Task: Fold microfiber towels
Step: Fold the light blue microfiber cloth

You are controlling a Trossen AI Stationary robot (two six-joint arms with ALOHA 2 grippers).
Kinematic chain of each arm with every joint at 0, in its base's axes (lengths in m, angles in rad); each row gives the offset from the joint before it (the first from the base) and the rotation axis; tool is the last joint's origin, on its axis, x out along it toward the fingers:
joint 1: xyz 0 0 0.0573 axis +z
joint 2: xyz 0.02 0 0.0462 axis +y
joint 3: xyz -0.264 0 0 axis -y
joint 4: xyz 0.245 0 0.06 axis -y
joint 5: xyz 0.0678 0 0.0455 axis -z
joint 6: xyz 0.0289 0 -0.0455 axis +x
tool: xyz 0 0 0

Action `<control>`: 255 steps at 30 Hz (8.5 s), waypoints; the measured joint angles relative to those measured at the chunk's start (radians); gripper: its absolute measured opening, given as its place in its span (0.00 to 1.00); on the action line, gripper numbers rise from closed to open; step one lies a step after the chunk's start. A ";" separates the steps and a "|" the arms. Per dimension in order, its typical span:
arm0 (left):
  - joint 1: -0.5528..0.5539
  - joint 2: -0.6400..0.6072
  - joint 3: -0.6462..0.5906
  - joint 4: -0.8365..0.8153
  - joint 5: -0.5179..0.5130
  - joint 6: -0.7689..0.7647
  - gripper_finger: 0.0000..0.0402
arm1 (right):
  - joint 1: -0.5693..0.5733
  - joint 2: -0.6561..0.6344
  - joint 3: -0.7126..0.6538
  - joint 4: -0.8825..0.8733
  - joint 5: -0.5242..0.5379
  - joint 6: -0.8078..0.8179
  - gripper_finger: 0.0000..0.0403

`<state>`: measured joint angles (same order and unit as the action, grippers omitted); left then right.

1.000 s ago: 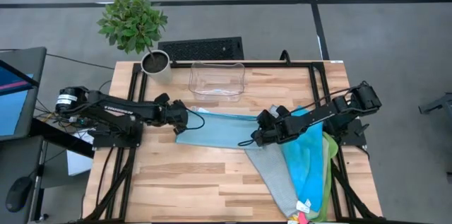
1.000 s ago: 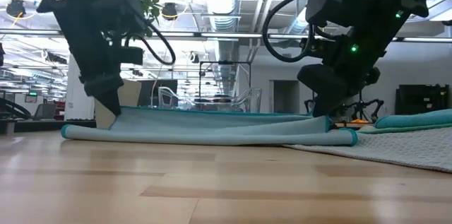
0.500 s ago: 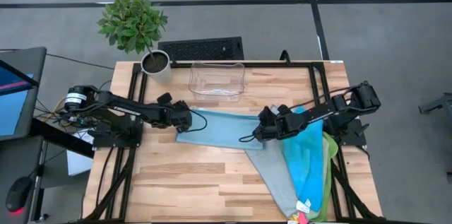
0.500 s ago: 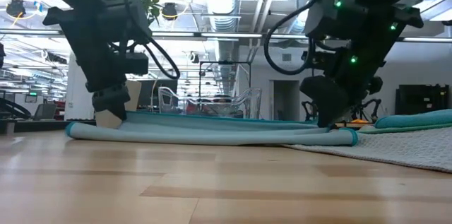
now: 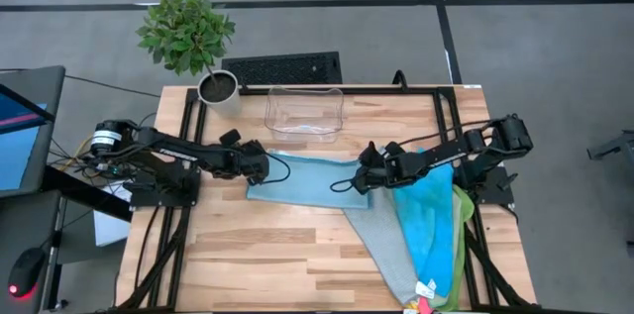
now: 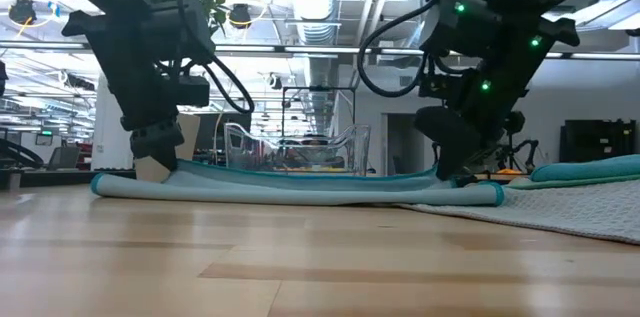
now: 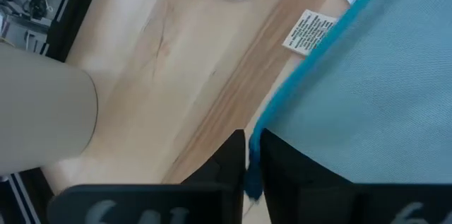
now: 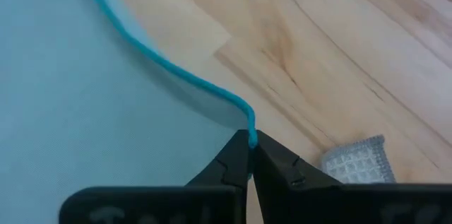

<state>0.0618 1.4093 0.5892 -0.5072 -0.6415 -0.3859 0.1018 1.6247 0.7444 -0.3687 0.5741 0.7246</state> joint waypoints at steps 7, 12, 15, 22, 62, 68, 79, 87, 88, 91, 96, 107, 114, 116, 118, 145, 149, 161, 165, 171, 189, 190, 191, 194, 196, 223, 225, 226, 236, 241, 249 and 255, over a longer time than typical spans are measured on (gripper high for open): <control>0.028 0.000 0.000 0.000 0.014 0.000 0.22 | -0.002 0.000 0.000 0.001 -0.001 0.000 0.19; 0.031 -0.001 0.000 0.002 0.025 0.016 0.33 | -0.011 0.000 0.000 0.005 0.011 -0.002 0.30; 0.031 -0.001 0.001 0.002 0.025 0.043 0.39 | -0.013 -0.005 0.000 0.004 0.039 -0.020 0.35; 0.031 -0.017 0.076 -0.064 -0.008 0.038 0.49 | -0.014 -0.104 0.000 -0.016 0.054 -0.045 0.40; 0.234 -0.181 -0.259 0.583 0.320 0.083 0.30 | -0.065 -0.014 -0.195 0.338 -0.008 -0.009 0.23; 0.234 -0.181 -0.181 0.513 0.320 0.116 0.30 | -0.065 -0.189 -0.195 0.247 0.009 -0.052 0.23; 0.209 -0.181 -0.087 0.382 0.554 0.077 0.30 | 0.084 -0.395 -0.195 0.204 -0.050 -0.162 0.28; 0.001 -0.181 -0.086 0.615 0.515 0.038 0.30 | 0.339 -0.270 -0.195 0.322 0.005 -0.197 0.43; -0.024 -0.181 -0.086 0.622 0.469 0.039 0.30 | 0.351 -0.246 -0.195 0.346 0.019 -0.198 0.45; -0.083 -0.181 -0.086 0.634 0.340 0.041 0.30 | 0.363 -0.169 -0.195 0.432 0.027 -0.197 0.49; -0.150 -0.179 -0.119 0.665 0.262 -0.001 0.30 | 0.363 -0.046 -0.194 0.514 0.026 -0.152 0.47; -0.248 -0.178 -0.291 0.715 0.054 -0.203 0.30 | 0.392 0.095 -0.191 0.554 0.044 -0.067 0.36; -0.272 -0.178 -0.399 0.783 0.024 -0.302 0.30 | 0.388 0.084 -0.193 0.542 0.047 -0.072 0.34; -0.280 -0.178 -0.422 0.805 0.022 -0.329 0.30 | 0.387 0.083 -0.193 0.542 0.050 -0.073 0.34; -0.293 -0.178 -0.435 0.820 0.009 -0.352 0.30 | 0.387 0.083 -0.193 0.542 0.050 -0.073 0.34; -0.641 -0.179 -0.452 0.697 -0.200 -0.442 0.30 | 0.387 0.083 -0.194 0.541 0.054 -0.043 0.34; -0.669 -0.157 -0.452 0.681 -0.208 -0.471 0.30 | 0.387 0.083 -0.194 0.541 0.054 -0.043 0.34; -0.692 0.082 -0.449 0.828 -0.248 -0.554 0.30 | 0.387 0.082 -0.194 0.541 0.054 -0.042 0.34; -0.692 0.093 -0.438 0.813 -0.244 -0.552 0.30 | 0.387 0.082 -0.194 0.541 0.053 -0.041 0.35; -0.692 0.086 -0.438 0.811 -0.209 -0.549 0.30 | 0.387 0.082 -0.194 0.539 0.053 -0.041 0.34; -0.693 -0.284 -0.439 0.400 -0.017 -0.586 0.30 | 0.387 0.081 -0.194 0.535 0.052 -0.042 0.34; -0.693 -0.297 -0.439 0.389 -0.018 -0.584 0.30 | 0.387 0.081 -0.194 0.535 0.052 -0.042 0.34; -0.693 -0.311 -0.439 0.378 -0.018 -0.576 0.30 | 0.387 0.081 -0.194 0.535 0.051 -0.042 0.34; -0.693 -0.357 -0.441 0.367 -0.031 -0.551 0.30 | 0.387 0.081 -0.194 0.534 0.050 -0.042 0.34; -0.693 -0.385 -0.441 0.369 -0.043 -0.550 0.30 | 0.387 0.081 -0.194 0.534 0.050 -0.042 0.35; -0.562 -0.333 -0.224 0.610 -0.279 -0.126 0.31 | 0.380 -0.023 -0.192 0.519 0.056 -0.125 0.45; -0.546 -0.264 -0.224 0.659 -0.254 -0.129 0.31 | 0.374 -0.077 -0.191 0.498 0.056 -0.150 0.49; -0.538 -0.230 -0.224 0.698 -0.243 -0.123 0.31 | 0.374 -0.101 -0.190 0.481 0.054 -0.155 0.50; -0.488 0.034 -0.225 0.969 -0.123 -0.027 0.31 | 0.481 -0.073 -0.190 0.396 0.029 -0.281 0.54; -0.473 0.055 -0.225 0.970 -0.122 -0.053 0.31 | 0.454 -0.024 -0.190 0.399 0.027 -0.281 0.53; -0.472 0.055 -0.225 0.967 -0.114 -0.053 0.31 | 0.441 0.039 -0.187 0.410 0.028 -0.236 0.51; -0.472 0.055 -0.225 0.966 -0.114 -0.052 0.31 | 0.441 0.026 -0.189 0.397 0.027 -0.244 0.41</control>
<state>-0.4103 1.4647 0.3645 0.4591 -0.7551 -0.4381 0.5426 1.6512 0.5559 0.0279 0.6013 0.4803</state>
